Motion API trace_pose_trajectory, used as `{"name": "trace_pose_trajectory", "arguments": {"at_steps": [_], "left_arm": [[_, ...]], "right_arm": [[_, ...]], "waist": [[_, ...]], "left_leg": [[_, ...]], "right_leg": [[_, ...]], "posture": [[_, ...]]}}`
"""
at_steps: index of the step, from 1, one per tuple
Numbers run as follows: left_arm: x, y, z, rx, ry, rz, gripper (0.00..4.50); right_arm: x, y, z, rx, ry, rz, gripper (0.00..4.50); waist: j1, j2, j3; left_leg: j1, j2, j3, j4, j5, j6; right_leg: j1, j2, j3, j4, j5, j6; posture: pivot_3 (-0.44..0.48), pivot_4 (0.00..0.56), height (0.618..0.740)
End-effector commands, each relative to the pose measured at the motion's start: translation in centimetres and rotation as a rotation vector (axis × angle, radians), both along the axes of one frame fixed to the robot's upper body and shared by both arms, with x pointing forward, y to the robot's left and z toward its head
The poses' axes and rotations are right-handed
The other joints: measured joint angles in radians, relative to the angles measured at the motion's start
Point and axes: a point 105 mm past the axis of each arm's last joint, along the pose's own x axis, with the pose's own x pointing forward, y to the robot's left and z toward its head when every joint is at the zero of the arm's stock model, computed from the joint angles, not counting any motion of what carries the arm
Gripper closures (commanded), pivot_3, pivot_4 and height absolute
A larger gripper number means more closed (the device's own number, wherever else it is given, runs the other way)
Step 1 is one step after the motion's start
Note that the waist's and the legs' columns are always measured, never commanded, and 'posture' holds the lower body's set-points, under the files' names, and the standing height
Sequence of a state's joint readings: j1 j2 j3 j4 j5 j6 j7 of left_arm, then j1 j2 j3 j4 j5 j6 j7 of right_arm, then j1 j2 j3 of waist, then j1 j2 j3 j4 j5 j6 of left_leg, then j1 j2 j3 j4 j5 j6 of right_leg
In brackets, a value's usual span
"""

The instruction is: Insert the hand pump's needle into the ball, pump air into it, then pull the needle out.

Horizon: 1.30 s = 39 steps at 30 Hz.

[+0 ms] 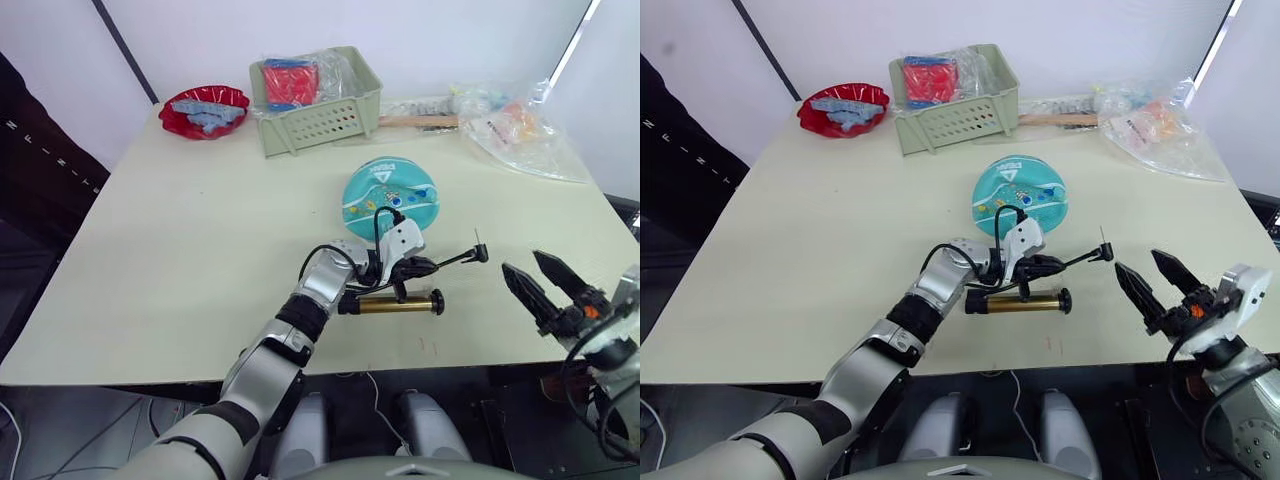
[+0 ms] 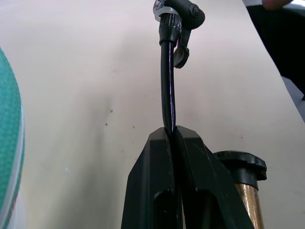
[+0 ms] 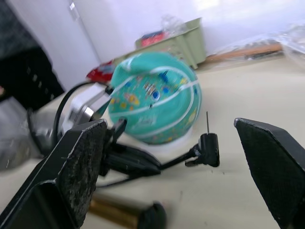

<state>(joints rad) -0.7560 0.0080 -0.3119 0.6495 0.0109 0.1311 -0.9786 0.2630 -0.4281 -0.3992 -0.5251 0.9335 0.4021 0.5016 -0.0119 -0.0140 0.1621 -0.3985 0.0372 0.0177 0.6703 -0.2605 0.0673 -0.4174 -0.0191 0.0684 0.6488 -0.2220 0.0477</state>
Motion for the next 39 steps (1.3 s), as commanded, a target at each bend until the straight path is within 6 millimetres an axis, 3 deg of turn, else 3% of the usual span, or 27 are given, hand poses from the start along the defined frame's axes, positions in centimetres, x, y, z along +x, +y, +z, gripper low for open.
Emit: {"name": "trace_pose_trajectory", "arguments": {"at_steps": [1, 11, 21, 24, 39], "left_arm": [[-0.4, -0.7, 1.9, -0.095, -0.020, -0.028, 4.46], [-1.5, -1.1, 3.0, -0.192, -0.001, -0.071, 4.46], [-2.2, -0.3, 2.6, -0.199, 0.005, -0.093, 4.46], [-2.2, -0.3, 2.6, -0.199, 0.006, -0.092, 4.46], [-2.2, -0.7, 2.7, -0.202, 0.006, -0.099, 4.46]], "right_arm": [[0.9, 0.6, 1.0, 0.052, 0.020, -0.030, 0.00], [2.6, 1.4, 0.0, 0.059, 0.156, -0.026, 0.00], [2.6, 1.9, 0.2, 0.106, 0.156, 0.015, 0.00], [2.6, 2.2, 0.2, 0.114, 0.159, 0.023, 0.00], [2.6, 2.4, -0.3, 0.119, 0.183, 0.037, 0.00]], "waist": [[-0.001, 0.000, 0.000], [-0.002, 0.000, 0.000], [0.000, 0.001, 0.000], [0.007, 0.001, 0.000], [0.000, 0.001, 0.000]], "left_leg": [[0.000, 0.000, 0.000, 0.000, 0.000, 0.000], [-0.001, -0.002, -0.001, 0.000, 0.000, 0.000], [-0.010, -0.023, -0.017, 0.001, 0.000, 0.000], [-0.016, -0.027, -0.026, 0.003, 0.000, -0.001], [-0.014, -0.028, -0.028, 0.003, 0.004, -0.005]], "right_leg": [[0.000, -0.001, 0.000, 0.000, 0.000, 0.000], [0.001, -0.003, -0.001, -0.001, 0.000, 0.000], [0.004, -0.018, -0.004, -0.001, -0.008, 0.013], [0.002, -0.020, -0.009, -0.001, -0.008, 0.014], [0.003, -0.020, -0.010, 0.004, -0.008, 0.014]], "posture": [[0.000, 0.150, 0.738], [0.000, 0.150, 0.738], [0.000, 0.150, 0.738], [0.000, 0.150, 0.738], [0.000, 0.150, 0.738]]}}
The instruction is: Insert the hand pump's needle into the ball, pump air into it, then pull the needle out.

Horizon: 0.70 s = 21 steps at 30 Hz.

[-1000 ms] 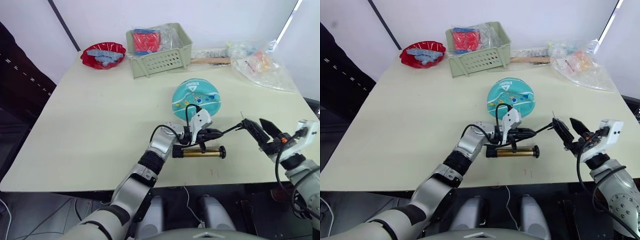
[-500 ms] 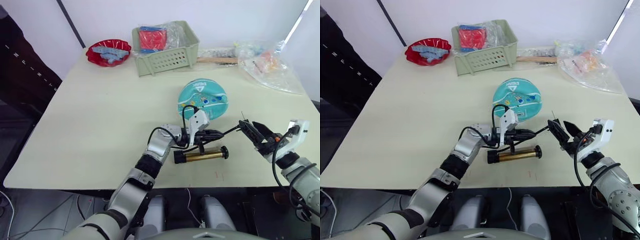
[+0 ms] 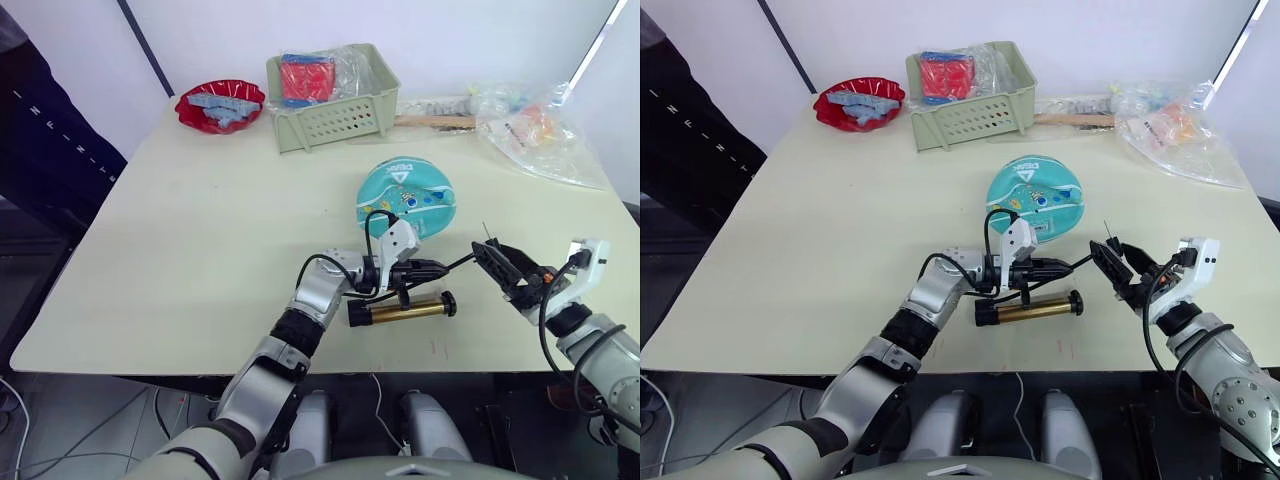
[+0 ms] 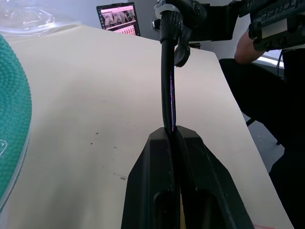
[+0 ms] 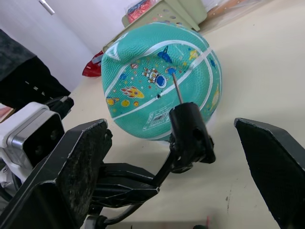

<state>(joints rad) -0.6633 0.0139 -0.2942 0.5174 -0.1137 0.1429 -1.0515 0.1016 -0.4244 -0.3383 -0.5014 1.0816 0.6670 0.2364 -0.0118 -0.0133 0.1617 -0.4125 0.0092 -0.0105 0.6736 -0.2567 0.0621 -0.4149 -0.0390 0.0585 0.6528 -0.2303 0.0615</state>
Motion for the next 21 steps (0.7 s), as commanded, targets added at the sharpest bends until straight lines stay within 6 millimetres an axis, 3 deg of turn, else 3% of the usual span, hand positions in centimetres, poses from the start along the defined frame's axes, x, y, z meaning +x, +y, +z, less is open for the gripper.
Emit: {"name": "trace_pose_trajectory", "arguments": {"at_steps": [1, 4, 8, 9, 10, 13, 21], "left_arm": [[-0.22, -0.72, 1.50, -0.039, -0.045, -0.029, 4.46], [-0.36, -0.77, 1.34, -0.036, -0.045, -0.031, 4.46], [-0.46, -0.81, 1.24, -0.034, -0.045, -0.032, 4.50], [-0.46, -0.82, 1.20, -0.033, -0.045, -0.032, 4.50], [-0.44, -0.80, 1.13, -0.031, -0.044, -0.032, 4.50], [-0.38, -0.65, 0.91, -0.024, -0.041, -0.031, 4.50], [-0.47, -0.49, 0.60, -0.013, -0.038, -0.035, 4.50]], "right_arm": [[-0.28, -0.01, 0.72, 0.009, -0.037, 0.012, 0.00], [-0.44, -0.21, 0.50, 0.011, -0.035, 0.011, 0.00], [-0.52, -0.38, 0.20, 0.007, -0.033, 0.011, 1.65], [-0.50, -0.44, 0.11, 0.007, -0.033, 0.010, 2.34], [-0.44, -0.55, 0.03, 0.008, -0.034, 0.006, 2.59], [-0.31, -0.79, -0.05, 0.009, -0.043, -0.003, 4.11], [-0.35, -0.94, -0.26, 0.005, -0.055, 0.000, 4.12]], "waist": [[0.000, 0.000, 0.000], [0.000, 0.000, 0.000], [0.000, 0.000, 0.000], [0.000, 0.000, 0.000], [0.000, 0.000, 0.000], [0.000, 0.000, 0.000], [0.000, 0.000, 0.000]], "left_leg": [[0.000, 0.000, 0.000, 0.000, 0.000, 0.000], [0.000, 0.000, 0.000, 0.000, 0.000, 0.000], [0.000, 0.000, 0.001, 0.001, 0.000, 0.000], [0.000, 0.000, 0.001, 0.001, 0.000, 0.000], [0.000, 0.000, 0.001, 0.001, 0.000, 0.000], [0.000, -0.001, 0.001, 0.002, 0.000, 0.000], [0.000, -0.001, 0.001, 0.002, 0.000, 0.000]], "right_leg": [[0.000, 0.000, 0.000, 0.000, 0.000, 0.000], [0.000, 0.000, 0.000, 0.000, 0.000, 0.000], [0.000, 0.000, 0.001, 0.000, 0.000, 0.000], [0.000, 0.000, 0.001, 0.000, 0.000, 0.000], [0.000, 0.000, 0.001, 0.000, 0.000, 0.000], [0.000, 0.000, 0.002, 0.001, 0.000, 0.000], [0.000, -0.001, 0.004, 0.001, 0.000, 0.001]], "posture": [[0.000, 0.150, 0.738], [0.000, 0.150, 0.738], [0.000, 0.150, 0.738], [0.000, 0.150, 0.738], [0.000, 0.150, 0.738], [0.000, 0.150, 0.738], [0.000, 0.150, 0.738]]}}
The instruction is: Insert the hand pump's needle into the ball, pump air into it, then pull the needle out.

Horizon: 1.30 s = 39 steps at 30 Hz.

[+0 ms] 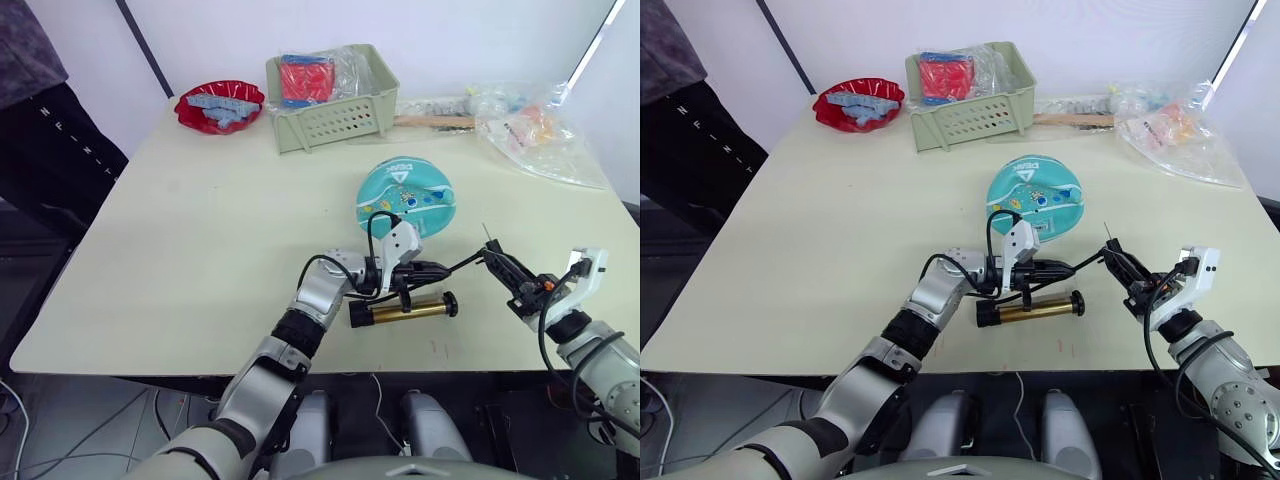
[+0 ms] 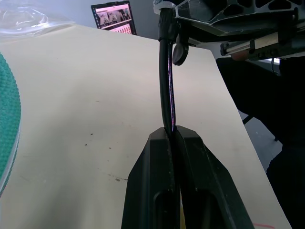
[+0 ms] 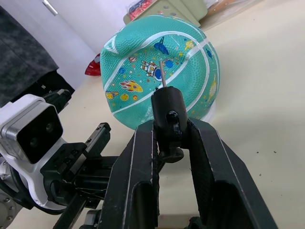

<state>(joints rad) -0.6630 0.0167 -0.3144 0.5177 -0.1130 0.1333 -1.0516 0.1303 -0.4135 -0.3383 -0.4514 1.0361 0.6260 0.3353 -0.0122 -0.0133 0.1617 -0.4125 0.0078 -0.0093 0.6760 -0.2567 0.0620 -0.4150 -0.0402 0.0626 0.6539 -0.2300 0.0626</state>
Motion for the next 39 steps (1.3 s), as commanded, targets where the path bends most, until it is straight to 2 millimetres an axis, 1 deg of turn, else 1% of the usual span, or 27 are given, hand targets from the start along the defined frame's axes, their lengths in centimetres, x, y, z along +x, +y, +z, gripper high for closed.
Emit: {"name": "trace_pose_trajectory", "arguments": {"at_steps": [1, 14, 15, 16, 17, 18, 19, 22, 23, 24, 26, 32, 36, 39], "left_arm": [[-0.2, -0.2, 0.8, -0.024, -0.028, -0.019, 4.50], [0.3, 0.1, 1.1, -0.040, -0.029, 0.010, 4.50], [0.3, 0.1, 1.2, -0.042, -0.034, 0.011, 3.94], [0.4, 0.2, 1.2, -0.044, -0.038, 0.012, 3.78], [0.4, 0.2, 1.2, -0.044, -0.040, 0.012, 3.52], [0.4, 0.3, 1.3, -0.045, -0.044, 0.013, 2.93], [0.5, 0.3, 1.3, -0.047, -0.048, 0.015, 2.74], [0.5, 0.6, 1.6, -0.057, -0.059, 0.016, 1.55], [0.5, 0.8, 1.8, -0.063, -0.064, 0.015, 1.24], [0.4, 1.0, 2.0, -0.069, -0.070, 0.013, 0.77], [0.3, 1.4, 2.3, -0.080, -0.081, 0.005, 0.07], [-0.4, 3.1, 3.6, -0.109, -0.120, -0.018, 0.07], [-0.6, 4.7, 4.6, -0.124, -0.144, -0.005, 0.07], [-0.5, 5.6, 5.0, -0.121, -0.152, 0.012, 0.07]], "right_arm": [[-0.1, -0.4, 0.8, -0.009, -0.050, -0.015, 4.12], [-0.3, -0.7, 0.7, -0.034, -0.076, -0.027, 4.12], [-0.3, -0.7, 0.7, -0.035, -0.077, -0.027, 4.12], [-0.4, -0.7, 0.7, -0.036, -0.079, -0.028, 4.12], [-0.4, -0.7, 0.7, -0.038, -0.080, -0.029, 4.12], [-0.3, -0.7, 0.7, -0.042, -0.083, -0.030, 4.12], [-0.3, -0.7, 0.7, -0.045, -0.085, -0.031, 4.12], [-0.4, -0.7, 0.8, -0.051, -0.095, -0.032, 4.12], [-0.4, -0.7, 0.9, -0.056, -0.099, -0.030, 4.12], [-0.4, -0.7, 0.9, -0.060, -0.104, -0.030, 4.12], [-0.5, -0.7, 1.1, -0.073, -0.116, -0.030, 4.12], [-1.1, -0.8, 1.6, -0.138, -0.155, -0.010, 4.12], [-1.9, -0.8, 2.0, -0.211, -0.195, 0.019, 4.12], [-2.3, -0.7, 2.0, -0.258, -0.214, 0.041, 4.12]], "waist": [[0.000, 0.000, 0.000], [-0.001, 0.000, 0.000], [-0.001, 0.000, 0.000], [-0.001, 0.000, 0.000], [-0.001, 0.000, 0.000], [-0.001, 0.000, 0.000], [-0.001, 0.000, 0.000], [-0.001, 0.000, 0.000], [-0.001, 0.000, 0.000], [-0.001, 0.000, 0.000], [-0.002, 0.000, 0.000], [-0.001, 0.000, 0.000], [-0.001, 0.000, 0.000], [-0.001, 0.000, 0.000]], "left_leg": [[0.000, 0.000, 0.000, 0.000, 0.000, 0.000], [0.001, 0.000, 0.000, 0.001, 0.000, 0.000], [0.001, -0.001, 0.000, 0.002, 0.000, 0.000], [0.000, -0.001, 0.000, 0.002, 0.000, 0.000], [0.000, -0.001, 0.000, 0.003, 0.000, 0.000], [0.000, 0.000, 0.000, 0.003, 0.000, 0.000], [0.000, -0.001, 0.000, 0.003, 0.000, 0.000], [0.000, -0.001, 0.000, 0.004, 0.000, 0.000], [0.000, -0.001, 0.000, 0.004, 0.000, 0.000], [0.000, -0.001, 0.000, 0.004, 0.000, 0.000], [0.000, 0.000, 0.000, 0.004, 0.000, 0.000], [0.000, 0.000, 0.000, 0.004, 0.000, 0.000], [0.000, 0.000, -0.001, 0.004, 0.000, 0.000], [0.000, 0.000, 0.000, 0.004, 0.000, 0.000]], "right_leg": [[0.000, 0.000, 0.000, 0.000, 0.000, 0.000], [0.000, 0.000, 0.002, 0.002, 0.000, 0.001], [0.000, 0.000, 0.002, 0.002, 0.000, 0.001], [0.000, 0.000, 0.002, 0.002, 0.000, 0.001], [0.000, 0.000, 0.002, 0.002, 0.000, 0.001], [-0.001, 0.000, 0.002, 0.002, 0.000, 0.001], [-0.001, 0.000, 0.002, 0.003, 0.000, 0.001], [0.000, 0.000, 0.003, 0.003, 0.000, 0.001], [-0.001, 0.000, 0.003, 0.003, 0.000, 0.001], [-0.001, 0.000, 0.003, 0.003, 0.000, 0.001], [-0.001, 0.000, 0.003, 0.003, 0.000, 0.001], [-0.001, 0.000, 0.003, 0.003, 0.000, 0.001], [-0.001, 0.000, 0.002, 0.004, 0.000, 0.001], [-0.001, -0.001, 0.003, 0.004, 0.000, 0.001]], "posture": [[0.000, 0.150, 0.738], [0.000, 0.150, 0.738], [0.000, 0.150, 0.738], [0.000, 0.150, 0.738], [0.000, 0.150, 0.738], [0.000, 0.150, 0.738], [0.000, 0.150, 0.738], [0.000, 0.150, 0.738], [0.000, 0.150, 0.738], [0.000, 0.150, 0.738], [0.000, 0.150, 0.738], [0.000, 0.150, 0.738], [0.000, 0.150, 0.738], [0.000, 0.150, 0.738]]}}
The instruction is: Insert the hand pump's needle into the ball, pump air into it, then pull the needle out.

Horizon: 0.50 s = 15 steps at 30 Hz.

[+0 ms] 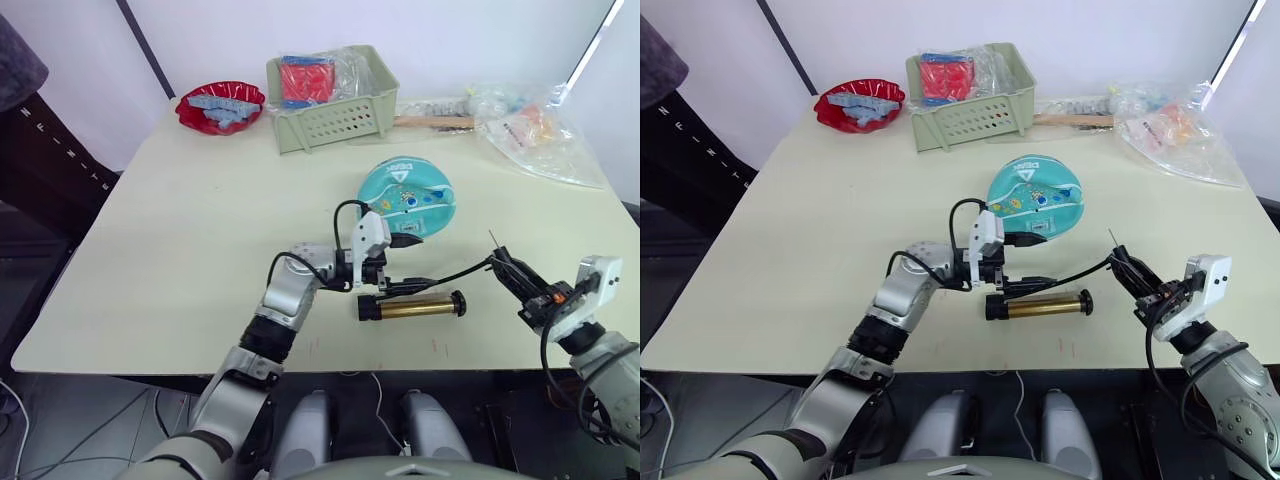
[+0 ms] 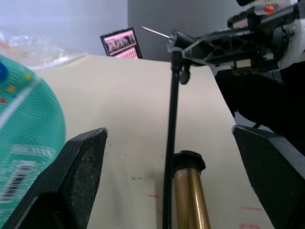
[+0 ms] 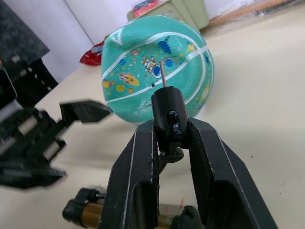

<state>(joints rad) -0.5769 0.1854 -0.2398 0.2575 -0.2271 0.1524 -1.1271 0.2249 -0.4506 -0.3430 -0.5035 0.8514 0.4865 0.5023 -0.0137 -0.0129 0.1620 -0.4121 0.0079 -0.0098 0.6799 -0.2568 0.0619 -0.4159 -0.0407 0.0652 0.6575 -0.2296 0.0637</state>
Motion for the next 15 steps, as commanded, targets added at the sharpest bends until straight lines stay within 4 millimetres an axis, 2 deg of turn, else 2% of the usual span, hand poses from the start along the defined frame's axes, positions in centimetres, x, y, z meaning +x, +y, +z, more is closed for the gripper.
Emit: {"name": "trace_pose_trajectory", "arguments": {"at_steps": [1, 7, 15], "left_arm": [[-0.1, 1.4, 1.9, -0.032, -0.048, 0.014, 0.07], [0.8, 4.3, 3.1, -0.011, -0.083, 0.086, 0.07], [2.8, 6.2, 5.3, -0.007, -0.137, 0.169, 0.07]], "right_arm": [[-0.9, -0.1, 1.8, -0.103, -0.114, 0.028, 4.12], [-1.8, -0.3, 2.5, -0.254, -0.205, 0.066, 4.12], [-2.5, 0.0, 2.6, -0.391, -0.279, 0.131, 4.12]], "waist": [[0.000, 0.000, 0.000], [0.001, 0.000, 0.000], [0.003, 0.000, 0.000]], "left_leg": [[0.000, 0.000, 0.000, 0.000, 0.000, 0.000], [0.000, 0.000, 0.000, 0.000, 0.000, 0.000], [0.000, -0.001, 0.001, 0.000, 0.000, 0.000]], "right_leg": [[0.000, 0.000, 0.000, 0.000, 0.000, 0.000], [0.000, 0.000, 0.000, 0.000, 0.000, 0.000], [0.000, -0.001, 0.000, -0.001, 0.000, 0.001]], "posture": [[0.000, 0.150, 0.738], [0.000, 0.150, 0.738], [0.000, 0.150, 0.738]]}}
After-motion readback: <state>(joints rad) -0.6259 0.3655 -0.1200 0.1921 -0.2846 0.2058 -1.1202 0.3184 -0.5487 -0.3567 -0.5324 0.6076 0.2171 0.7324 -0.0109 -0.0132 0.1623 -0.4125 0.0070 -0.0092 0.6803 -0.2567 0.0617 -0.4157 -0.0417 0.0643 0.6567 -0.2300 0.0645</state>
